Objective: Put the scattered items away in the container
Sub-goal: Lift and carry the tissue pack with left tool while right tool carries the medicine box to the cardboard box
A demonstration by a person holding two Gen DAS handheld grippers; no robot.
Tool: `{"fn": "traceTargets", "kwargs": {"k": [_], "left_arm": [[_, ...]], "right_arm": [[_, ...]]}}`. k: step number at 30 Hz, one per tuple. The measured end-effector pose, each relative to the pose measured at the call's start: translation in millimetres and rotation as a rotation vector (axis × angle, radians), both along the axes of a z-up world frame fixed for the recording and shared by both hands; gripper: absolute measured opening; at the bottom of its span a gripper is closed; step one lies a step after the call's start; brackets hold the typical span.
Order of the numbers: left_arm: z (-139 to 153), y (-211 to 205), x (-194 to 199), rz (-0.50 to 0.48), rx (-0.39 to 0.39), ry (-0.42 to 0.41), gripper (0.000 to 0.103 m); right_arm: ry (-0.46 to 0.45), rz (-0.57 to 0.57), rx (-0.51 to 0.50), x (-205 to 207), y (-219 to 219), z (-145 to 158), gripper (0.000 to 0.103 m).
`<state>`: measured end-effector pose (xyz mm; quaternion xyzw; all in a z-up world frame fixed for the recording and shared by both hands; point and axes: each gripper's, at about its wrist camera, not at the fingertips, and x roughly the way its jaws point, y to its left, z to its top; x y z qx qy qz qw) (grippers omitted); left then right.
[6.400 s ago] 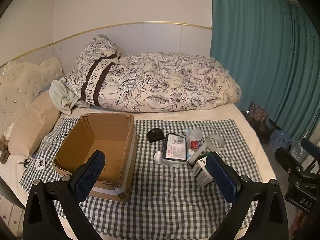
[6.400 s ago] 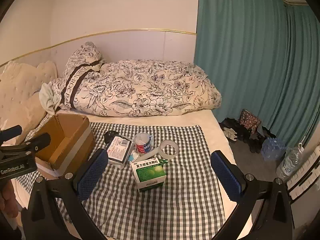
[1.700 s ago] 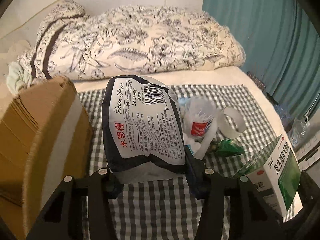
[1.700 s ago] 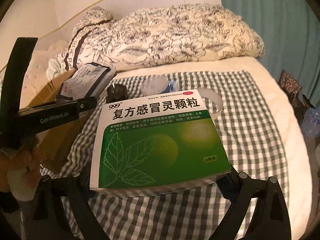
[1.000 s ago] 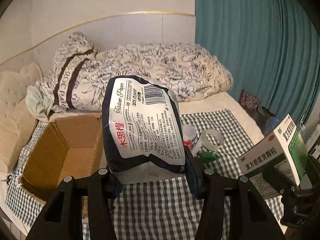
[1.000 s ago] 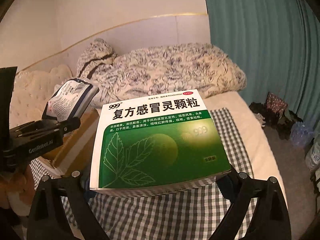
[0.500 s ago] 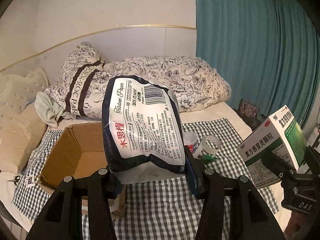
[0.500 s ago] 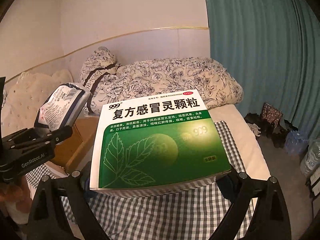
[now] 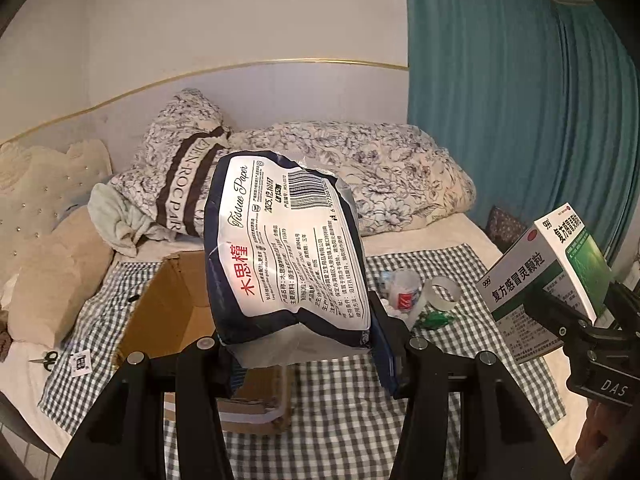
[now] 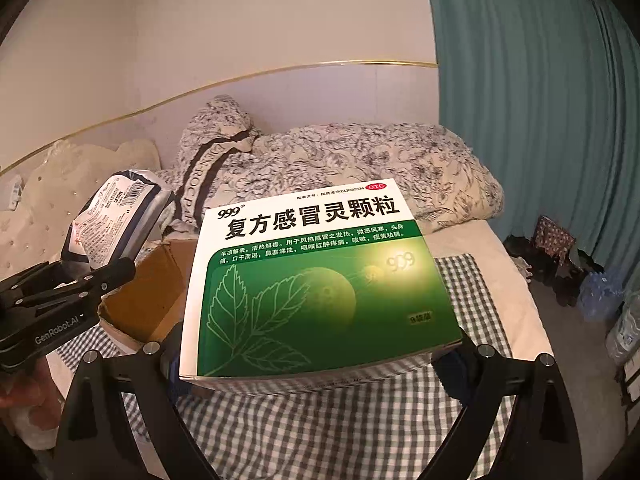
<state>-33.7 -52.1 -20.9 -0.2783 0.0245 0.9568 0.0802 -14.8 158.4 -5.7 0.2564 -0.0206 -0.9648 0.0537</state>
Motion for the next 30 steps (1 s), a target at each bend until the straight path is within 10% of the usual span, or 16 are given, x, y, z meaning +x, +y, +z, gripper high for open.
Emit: {"fn": "traceTargets", "kwargs": {"k": [30], "left_arm": [[-10, -128, -26, 0.135, -0.022, -0.051, 0.052]], "right_arm": [[0.015, 0.219, 0.026, -51, -155, 6, 0.095]]}}
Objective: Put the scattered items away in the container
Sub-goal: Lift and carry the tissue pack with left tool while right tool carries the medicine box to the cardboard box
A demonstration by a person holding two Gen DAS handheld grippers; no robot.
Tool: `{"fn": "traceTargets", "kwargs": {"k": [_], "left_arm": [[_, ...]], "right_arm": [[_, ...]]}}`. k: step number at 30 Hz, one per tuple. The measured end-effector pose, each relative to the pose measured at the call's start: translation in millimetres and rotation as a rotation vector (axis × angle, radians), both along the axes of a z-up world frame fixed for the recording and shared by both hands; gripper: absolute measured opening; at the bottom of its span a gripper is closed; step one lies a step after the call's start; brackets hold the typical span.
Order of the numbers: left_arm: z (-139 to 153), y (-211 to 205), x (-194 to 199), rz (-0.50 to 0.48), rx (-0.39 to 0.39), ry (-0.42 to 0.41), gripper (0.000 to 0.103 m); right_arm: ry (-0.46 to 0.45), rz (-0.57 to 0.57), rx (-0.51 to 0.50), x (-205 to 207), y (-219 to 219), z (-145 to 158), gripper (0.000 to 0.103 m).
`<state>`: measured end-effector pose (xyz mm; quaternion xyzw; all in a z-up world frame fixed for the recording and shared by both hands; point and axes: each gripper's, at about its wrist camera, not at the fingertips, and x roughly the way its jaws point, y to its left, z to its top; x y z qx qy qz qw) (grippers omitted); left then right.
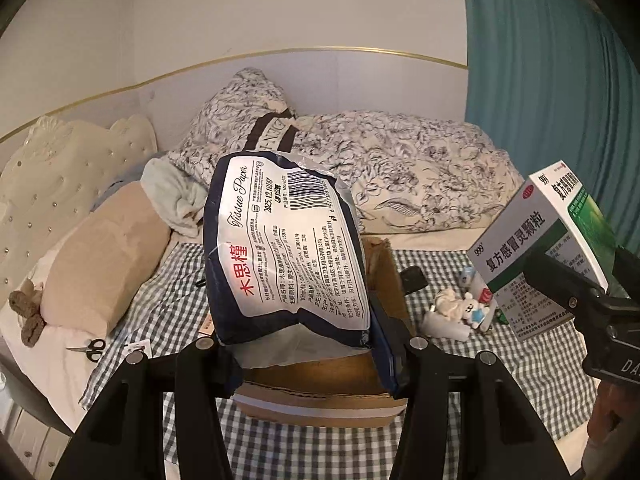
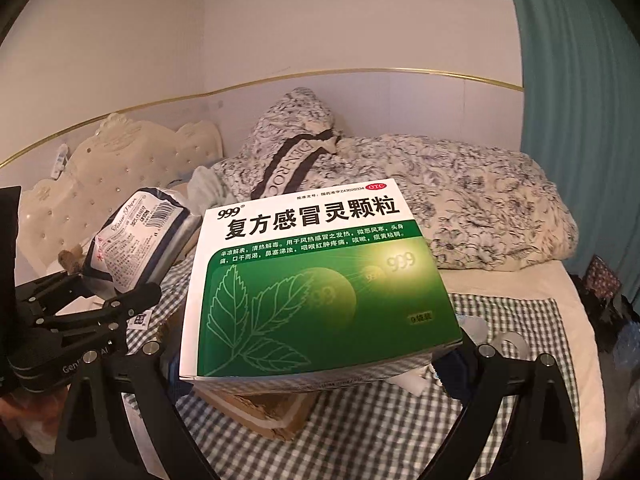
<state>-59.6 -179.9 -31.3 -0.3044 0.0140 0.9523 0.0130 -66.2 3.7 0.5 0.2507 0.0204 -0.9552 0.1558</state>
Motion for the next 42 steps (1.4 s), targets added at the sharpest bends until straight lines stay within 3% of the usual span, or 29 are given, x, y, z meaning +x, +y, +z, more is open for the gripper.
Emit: {"fn": "traceTargets", "kwargs": {"k": [18, 32, 42], "left_arm": [[-48, -22, -46, 0.0, 0.013, -0.132, 0.052], [-101, -33, -96, 0.019, 0.036, -0.25, 0.052], [-129, -36, -115, 0.021, 0.036, -0.306, 0.053]], "right_arm": [[-0.12, 0.079, 0.056, -63, -52, -36, 0.095], [-0.26, 0.097, 0.095, -122, -74, -84, 0.095], [-0.316, 0.103, 0.125, -142, -84, -111, 0.095]]}}
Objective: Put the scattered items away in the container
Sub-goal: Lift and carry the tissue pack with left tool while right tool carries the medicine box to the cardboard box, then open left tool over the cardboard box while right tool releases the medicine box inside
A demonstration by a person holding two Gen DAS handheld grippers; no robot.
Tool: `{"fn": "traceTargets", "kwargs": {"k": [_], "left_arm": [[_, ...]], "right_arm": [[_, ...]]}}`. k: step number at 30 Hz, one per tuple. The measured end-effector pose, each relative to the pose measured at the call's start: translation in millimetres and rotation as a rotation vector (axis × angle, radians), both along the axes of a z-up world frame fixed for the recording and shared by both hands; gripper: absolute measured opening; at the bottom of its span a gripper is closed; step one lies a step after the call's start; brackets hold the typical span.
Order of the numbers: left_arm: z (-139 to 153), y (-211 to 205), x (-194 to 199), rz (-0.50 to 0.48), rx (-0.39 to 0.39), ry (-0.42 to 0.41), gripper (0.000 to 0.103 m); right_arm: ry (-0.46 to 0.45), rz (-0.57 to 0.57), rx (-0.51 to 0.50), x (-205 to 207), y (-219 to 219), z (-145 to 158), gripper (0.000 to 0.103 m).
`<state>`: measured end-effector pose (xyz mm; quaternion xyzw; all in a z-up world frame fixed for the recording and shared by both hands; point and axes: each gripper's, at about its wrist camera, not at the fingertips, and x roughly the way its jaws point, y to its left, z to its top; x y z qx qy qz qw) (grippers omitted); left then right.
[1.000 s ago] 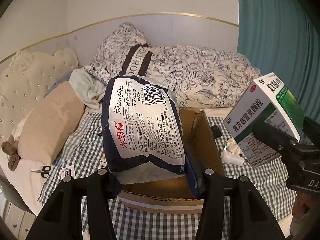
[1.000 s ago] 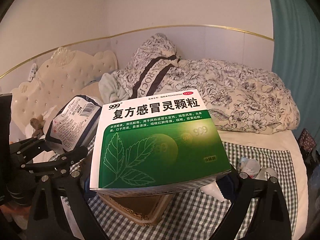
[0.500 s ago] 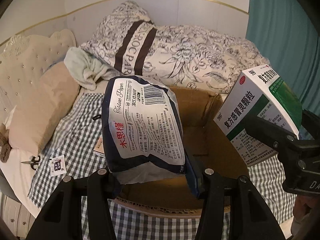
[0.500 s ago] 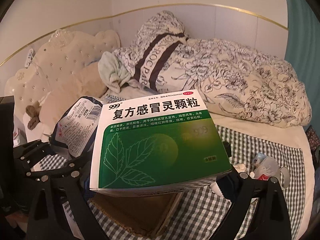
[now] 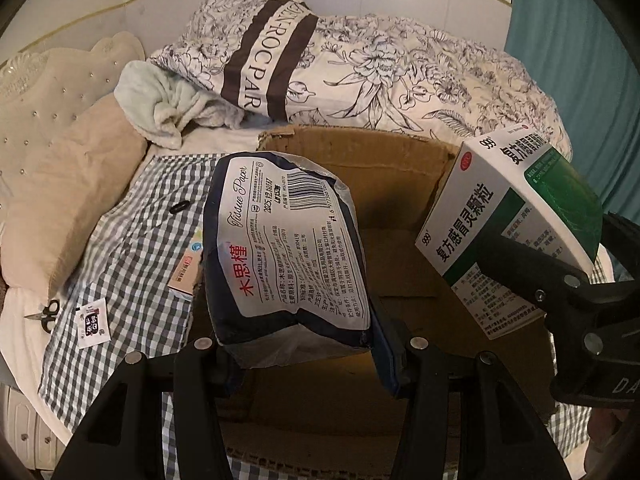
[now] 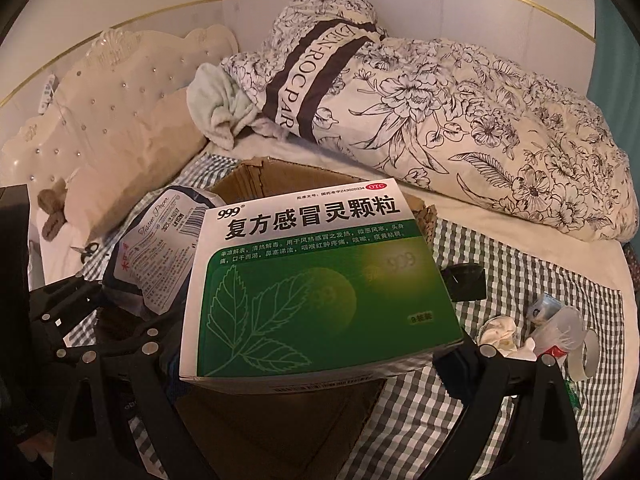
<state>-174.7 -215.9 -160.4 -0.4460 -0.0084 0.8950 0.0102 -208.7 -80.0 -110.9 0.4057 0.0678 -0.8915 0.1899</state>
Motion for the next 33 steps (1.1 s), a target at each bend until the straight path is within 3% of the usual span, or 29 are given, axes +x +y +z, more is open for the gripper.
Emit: {"fn": "traceTargets", "kwargs": {"k": [5, 9, 13, 33], "left_arm": [[-5, 0, -1, -0.001, 0.001, -0.011, 0.055], [-2, 1, 0, -0.001, 0.0, -0.005, 0.068], [7, 3, 5, 0.002, -0.01, 0.014, 0.074], [73, 9, 50, 0.013, -0.02, 0.134, 0.085]], "right_arm": [[-0.003, 0.008, 0.002, -1, -2, -3, 0.097], [-0.011, 0.01, 0.01, 0, -4, -2, 0.097], [0.003, 0.019, 0.022, 4, -7, 4, 0.102], [0.178, -0.003, -0.003, 63, 8, 74, 0.103]]}}
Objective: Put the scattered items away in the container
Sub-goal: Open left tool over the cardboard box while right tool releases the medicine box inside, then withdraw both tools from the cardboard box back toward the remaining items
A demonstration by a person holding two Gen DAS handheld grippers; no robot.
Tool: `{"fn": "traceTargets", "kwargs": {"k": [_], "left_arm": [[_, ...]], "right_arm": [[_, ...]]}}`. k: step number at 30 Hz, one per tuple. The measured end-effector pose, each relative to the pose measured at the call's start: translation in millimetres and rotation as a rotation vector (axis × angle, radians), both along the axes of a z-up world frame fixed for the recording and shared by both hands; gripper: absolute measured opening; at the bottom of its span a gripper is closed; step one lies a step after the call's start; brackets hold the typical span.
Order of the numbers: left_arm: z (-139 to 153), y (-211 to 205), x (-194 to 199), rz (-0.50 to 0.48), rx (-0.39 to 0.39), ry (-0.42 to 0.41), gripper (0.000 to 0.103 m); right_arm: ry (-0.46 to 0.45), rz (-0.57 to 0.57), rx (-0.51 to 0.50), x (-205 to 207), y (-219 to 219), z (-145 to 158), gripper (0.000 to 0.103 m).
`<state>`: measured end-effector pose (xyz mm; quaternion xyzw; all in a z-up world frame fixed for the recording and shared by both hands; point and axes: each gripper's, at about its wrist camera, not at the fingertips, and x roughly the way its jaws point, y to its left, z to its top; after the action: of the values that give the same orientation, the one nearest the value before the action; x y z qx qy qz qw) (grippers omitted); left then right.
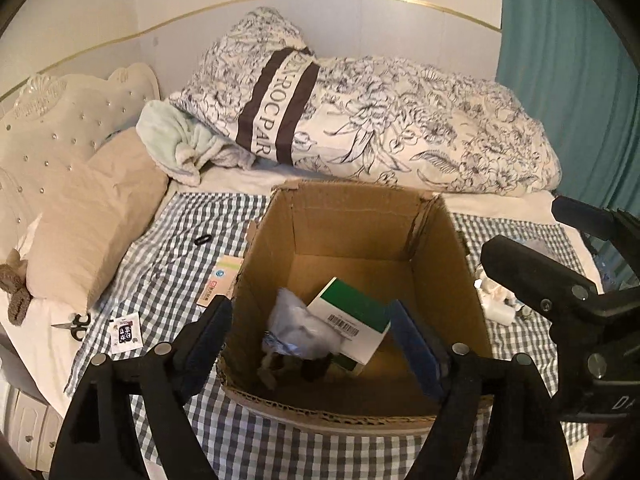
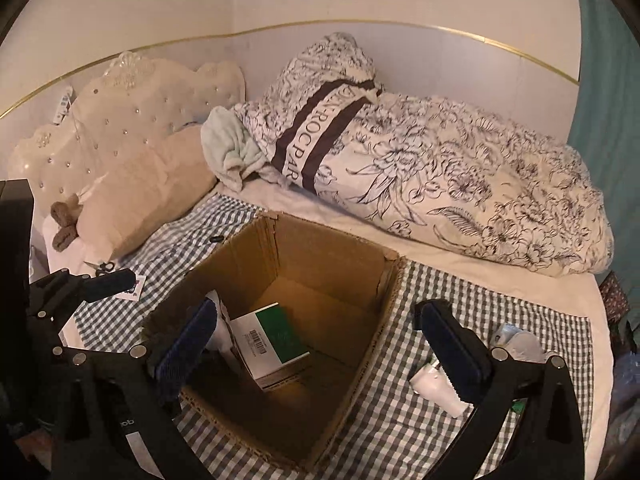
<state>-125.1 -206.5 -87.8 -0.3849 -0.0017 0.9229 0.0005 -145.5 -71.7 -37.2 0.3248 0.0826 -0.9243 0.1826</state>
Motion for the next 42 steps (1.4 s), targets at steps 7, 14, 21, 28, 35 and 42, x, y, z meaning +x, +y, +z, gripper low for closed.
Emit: {"fn": "traceTargets", "kwargs": {"k": [7, 14, 21, 28, 35, 42], "left_arm": [[23, 14, 21, 0.004, 0.0, 0.055, 0.094], [43, 34, 39, 0.01, 0.007, 0.106, 0.103], [54, 54, 51, 0.01, 0.016, 0.132, 0.103], [68, 85, 67, -0.023, 0.017, 0.17, 0.103], [78, 117, 83, -0.065, 0.005, 0.197, 0.103], [84, 148, 91, -0.127, -0.011, 0.212, 0.103]], "right_arm": [[0.053, -0.034, -0.012, 24, 22, 23, 0.103], [0.098, -0.07, -0.007, 48, 50, 41, 0.103], [0.138, -0.112, -0.003, 70, 84, 57, 0.103], [0.174, -0.175, -0.004, 91, 124, 69, 0.103], [0.19, -0.226, -0.017, 110, 163, 75, 0.103], [0.202, -0.268, -0.014, 129, 200, 81, 0.103]]}}
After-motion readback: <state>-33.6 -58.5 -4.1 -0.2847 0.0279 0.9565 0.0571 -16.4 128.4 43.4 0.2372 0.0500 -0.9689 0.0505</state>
